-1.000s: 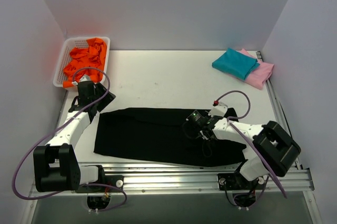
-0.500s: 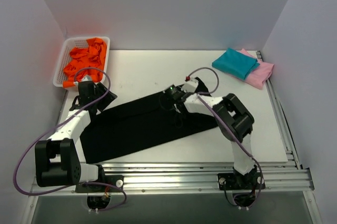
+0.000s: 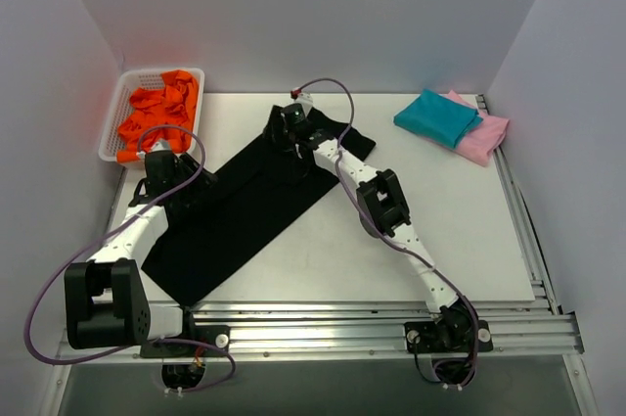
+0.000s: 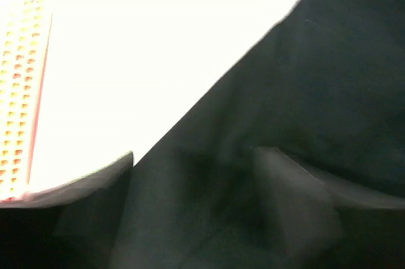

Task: Fold and stack the t-shirts
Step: Fold the tshirt

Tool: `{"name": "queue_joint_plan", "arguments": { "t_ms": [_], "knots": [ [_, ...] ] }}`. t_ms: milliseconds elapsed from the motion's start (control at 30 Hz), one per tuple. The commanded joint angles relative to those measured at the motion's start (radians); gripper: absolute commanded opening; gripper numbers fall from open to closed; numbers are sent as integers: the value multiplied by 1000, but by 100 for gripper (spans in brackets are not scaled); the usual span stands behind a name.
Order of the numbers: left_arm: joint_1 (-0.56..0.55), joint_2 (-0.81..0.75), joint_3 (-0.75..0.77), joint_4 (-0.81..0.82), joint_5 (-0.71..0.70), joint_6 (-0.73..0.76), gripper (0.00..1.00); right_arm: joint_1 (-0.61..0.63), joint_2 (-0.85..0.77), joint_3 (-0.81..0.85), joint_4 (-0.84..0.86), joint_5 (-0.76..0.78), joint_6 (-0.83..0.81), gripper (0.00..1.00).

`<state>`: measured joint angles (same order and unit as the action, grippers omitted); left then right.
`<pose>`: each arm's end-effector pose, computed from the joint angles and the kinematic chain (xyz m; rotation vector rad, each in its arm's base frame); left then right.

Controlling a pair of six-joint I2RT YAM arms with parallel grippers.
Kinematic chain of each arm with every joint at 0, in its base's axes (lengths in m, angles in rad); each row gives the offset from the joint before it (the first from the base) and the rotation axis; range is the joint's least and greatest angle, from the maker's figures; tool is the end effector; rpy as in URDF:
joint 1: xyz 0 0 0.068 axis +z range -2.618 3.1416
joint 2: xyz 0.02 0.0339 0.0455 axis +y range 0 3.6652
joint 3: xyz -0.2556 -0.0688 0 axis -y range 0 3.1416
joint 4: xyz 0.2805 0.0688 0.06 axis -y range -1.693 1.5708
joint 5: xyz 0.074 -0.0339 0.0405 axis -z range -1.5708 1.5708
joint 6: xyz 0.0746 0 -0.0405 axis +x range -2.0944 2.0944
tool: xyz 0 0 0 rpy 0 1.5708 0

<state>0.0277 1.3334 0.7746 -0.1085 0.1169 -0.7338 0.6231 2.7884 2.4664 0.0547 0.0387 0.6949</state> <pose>0.3460 0.0009 0.1724 -0.7879 2.1426 -0.5081 0.5605 0.3992 0.1308 0.0978 1.9294 0.8729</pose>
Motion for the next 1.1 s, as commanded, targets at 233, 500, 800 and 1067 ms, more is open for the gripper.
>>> {"name": "queue_joint_plan", "arguments": {
  "t_ms": [233,500,800,1067],
  "knots": [
    [1,-40,-9,35,-6,4,61,10,-640,-675,457,220,-434,100],
    [6,-71,-5,9,-34,10,61,199,-1085,-1185,462,625,-339,100],
    [6,-66,-9,12,-19,1,61,421,-1167,-1451,320,610,87,98],
    [6,-100,-12,-11,-20,4,61,523,-986,-1408,287,515,267,97]
  ]
}}
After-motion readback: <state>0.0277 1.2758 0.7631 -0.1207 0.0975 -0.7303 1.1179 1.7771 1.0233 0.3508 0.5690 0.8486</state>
